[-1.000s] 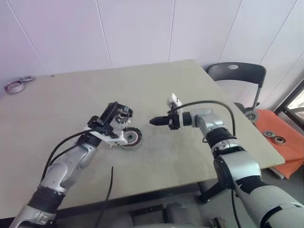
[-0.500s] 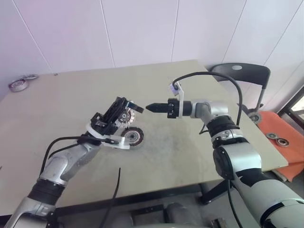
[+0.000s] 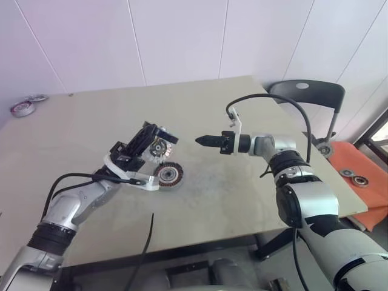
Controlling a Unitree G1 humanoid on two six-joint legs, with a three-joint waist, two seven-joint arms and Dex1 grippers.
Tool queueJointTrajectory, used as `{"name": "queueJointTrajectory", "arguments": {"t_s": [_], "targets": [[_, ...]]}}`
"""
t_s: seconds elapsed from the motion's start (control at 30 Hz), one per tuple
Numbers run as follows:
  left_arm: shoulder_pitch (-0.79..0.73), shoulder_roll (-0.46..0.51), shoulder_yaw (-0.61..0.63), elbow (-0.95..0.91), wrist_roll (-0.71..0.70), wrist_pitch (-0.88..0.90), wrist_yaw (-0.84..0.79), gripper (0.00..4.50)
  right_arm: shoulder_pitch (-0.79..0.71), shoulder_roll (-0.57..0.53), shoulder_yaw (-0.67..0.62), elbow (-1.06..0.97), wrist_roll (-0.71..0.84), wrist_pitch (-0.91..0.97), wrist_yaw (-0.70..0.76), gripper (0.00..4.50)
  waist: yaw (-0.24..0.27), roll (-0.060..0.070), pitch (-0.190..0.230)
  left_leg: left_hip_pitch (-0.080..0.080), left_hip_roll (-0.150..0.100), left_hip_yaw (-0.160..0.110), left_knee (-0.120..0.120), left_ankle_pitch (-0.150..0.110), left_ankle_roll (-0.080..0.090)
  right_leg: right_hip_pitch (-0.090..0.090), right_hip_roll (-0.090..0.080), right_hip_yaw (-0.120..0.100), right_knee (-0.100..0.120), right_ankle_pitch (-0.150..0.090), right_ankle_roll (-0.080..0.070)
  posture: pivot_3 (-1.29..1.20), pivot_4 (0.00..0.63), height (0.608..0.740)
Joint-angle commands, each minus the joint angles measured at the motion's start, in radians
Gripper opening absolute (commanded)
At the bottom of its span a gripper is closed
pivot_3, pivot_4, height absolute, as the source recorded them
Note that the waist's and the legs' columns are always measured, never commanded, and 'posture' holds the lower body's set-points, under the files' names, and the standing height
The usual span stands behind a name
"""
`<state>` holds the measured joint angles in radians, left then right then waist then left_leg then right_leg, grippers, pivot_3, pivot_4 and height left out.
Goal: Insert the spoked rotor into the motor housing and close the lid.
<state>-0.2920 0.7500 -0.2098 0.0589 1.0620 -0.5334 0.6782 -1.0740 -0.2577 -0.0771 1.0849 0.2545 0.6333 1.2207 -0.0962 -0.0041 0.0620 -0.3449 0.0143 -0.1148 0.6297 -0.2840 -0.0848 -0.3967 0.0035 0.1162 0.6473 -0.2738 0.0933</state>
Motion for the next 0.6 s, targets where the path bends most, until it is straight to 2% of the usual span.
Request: {"name": "queueJointTrajectory", "arguments": {"t_s": [0.03,0.07,0.1,0.2,0.23,0.3,0.37,0.5,0.6], "targets": [[-0.038,0.021,0.019,-0.005,0.007,-0.011,0.025,0.00,-0.030,-0.036,0.020,-0.048,0.030,0.129,0.123,1.93,0.001,0.000,0.000,0.000,0.000,0.000,0.000,0.000,0.000,0.000,0.000,0.000,0.000,0.000,0.000,0.00,0.000,0.740],[-0.041,0.024,0.019,0.001,0.008,-0.015,0.028,0.00,-0.037,-0.046,0.029,-0.044,0.031,0.170,0.149,2.22,0.002,0.000,0.000,0.000,0.000,0.000,0.000,0.000,0.000,0.000,0.000,0.000,0.000,0.000,0.000,0.00,0.000,0.740],[-0.043,0.026,0.022,0.008,0.002,-0.016,0.028,0.00,-0.029,-0.059,0.051,-0.057,0.019,0.176,0.180,2.22,0.002,0.000,0.000,-0.001,0.000,0.000,0.001,0.000,0.000,0.000,0.000,0.000,0.000,0.000,0.000,0.00,0.000,0.740],[-0.052,0.016,0.038,0.030,-0.037,-0.006,0.018,0.00,0.113,-0.096,0.233,-0.234,-0.171,-0.165,0.117,2.22,0.003,0.000,-0.001,-0.001,0.000,0.000,0.001,0.000,0.000,0.000,0.000,-0.001,0.000,-0.001,0.002,0.00,0.000,0.740],[-0.053,0.016,0.038,0.030,-0.038,-0.005,0.019,0.00,0.145,-0.101,0.260,-0.273,-0.210,-0.266,0.072,2.22,0.002,-0.001,-0.001,-0.001,0.000,0.000,0.001,0.000,0.000,0.000,0.000,-0.001,0.000,-0.001,0.002,0.00,0.000,0.740],[-0.057,0.007,0.030,0.036,-0.037,-0.002,0.019,0.00,0.166,-0.100,0.245,-0.325,-0.208,-0.350,0.025,2.22,-0.001,-0.001,-0.001,-0.001,0.000,0.000,0.000,0.000,0.000,-0.001,0.000,0.000,0.000,-0.002,0.003,0.00,0.000,0.740],[-0.062,-0.016,0.027,0.066,-0.066,0.004,0.005,0.00,0.184,-0.110,0.256,-0.346,-0.250,-0.496,-0.054,2.22,-0.002,0.000,-0.001,-0.003,0.000,0.000,0.001,0.000,0.000,-0.003,0.000,0.000,0.001,0.000,0.000,0.00,0.000,0.740],[-0.086,-0.040,0.024,0.082,-0.064,0.010,0.011,0.00,0.202,-0.130,0.305,-0.317,-0.434,-0.885,-0.397,2.22,0.001,-0.001,-0.001,-0.002,0.000,0.000,0.001,0.000,0.000,-0.003,0.000,0.000,0.003,0.001,-0.001,0.00,0.000,0.740],[-0.104,-0.051,0.018,0.107,-0.059,0.010,0.020,0.00,0.211,-0.137,0.316,-0.308,-0.499,-1.032,-0.541,2.22,0.003,-0.001,-0.001,-0.002,0.000,0.000,0.002,0.000,0.000,-0.003,0.000,0.000,0.003,0.001,-0.001,0.00,0.000,0.740]]}}
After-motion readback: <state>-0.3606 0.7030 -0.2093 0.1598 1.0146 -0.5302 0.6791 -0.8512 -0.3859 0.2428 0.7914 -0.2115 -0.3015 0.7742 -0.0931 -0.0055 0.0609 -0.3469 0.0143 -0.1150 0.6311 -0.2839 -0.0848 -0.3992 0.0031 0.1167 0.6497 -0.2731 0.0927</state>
